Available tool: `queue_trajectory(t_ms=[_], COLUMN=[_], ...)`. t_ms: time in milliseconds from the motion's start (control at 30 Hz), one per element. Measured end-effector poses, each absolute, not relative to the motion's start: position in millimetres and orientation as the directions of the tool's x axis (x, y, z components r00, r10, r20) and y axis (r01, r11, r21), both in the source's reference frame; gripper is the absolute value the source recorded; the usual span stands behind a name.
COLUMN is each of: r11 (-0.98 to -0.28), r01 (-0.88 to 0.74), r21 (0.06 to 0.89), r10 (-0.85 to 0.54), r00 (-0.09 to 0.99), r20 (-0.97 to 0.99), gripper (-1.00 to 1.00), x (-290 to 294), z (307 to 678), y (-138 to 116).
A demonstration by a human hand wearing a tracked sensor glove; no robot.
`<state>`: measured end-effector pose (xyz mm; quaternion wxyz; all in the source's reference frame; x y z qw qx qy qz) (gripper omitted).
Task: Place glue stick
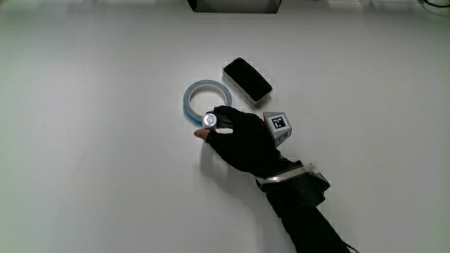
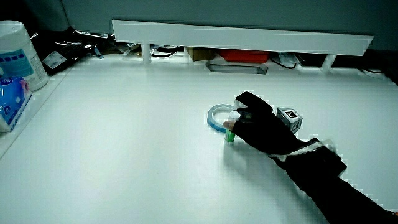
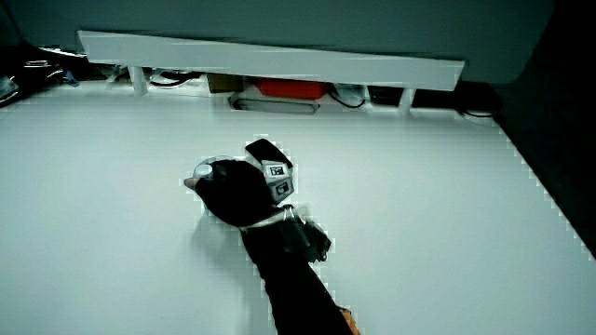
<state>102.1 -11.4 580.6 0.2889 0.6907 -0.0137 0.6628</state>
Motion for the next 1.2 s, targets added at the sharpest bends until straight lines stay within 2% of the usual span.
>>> queue_trajectory(t_ms=[100,167,467,600,700,833,933,967,1000,1033,1067,1133,1167,1200], r11=[-0.835,-0.826,-0.834,-0.831,-0.841,-0.822,-0.807,-0.801,-0.778,-0.797,-0.783,-0.787,-0.765,-0.758], r01=[-0.404,-0.401,-0.413,-0.416,-0.419,-0.450,-0.463,-0.446,-0.411,-0.431,-0.416,-0.409,-0.388,-0.379], r21=[0.373,0.395,0.366,0.369,0.343,0.348,0.367,0.400,0.476,0.422,0.462,0.462,0.514,0.531], r10=[0.360,0.374,0.363,0.358,0.281,0.223,0.203,0.223,0.288,0.226,0.248,0.254,0.281,0.318], r00=[0.110,0.134,0.088,0.108,0.204,0.309,0.366,0.398,0.439,0.436,0.474,0.467,0.517,0.496], r20=[0.926,0.918,0.928,0.928,0.938,0.925,0.908,0.890,0.851,0.871,0.845,0.847,0.809,0.808], gripper=[-0.33,-0.39,-0.67,-0.79,-0.88,-1.00,-1.00,-1.00,-1.00,-1.00,-1.00,-1.00,-1.00,-1.00], x=[103,103,108,116,120,127,136,139,142,145,147,153,156,159], z=[583,581,576,566,552,529,514,506,499,497,489,477,471,464], y=[-11,-11,-10,-8,-7,-1,8,13,18,20,24,31,35,39])
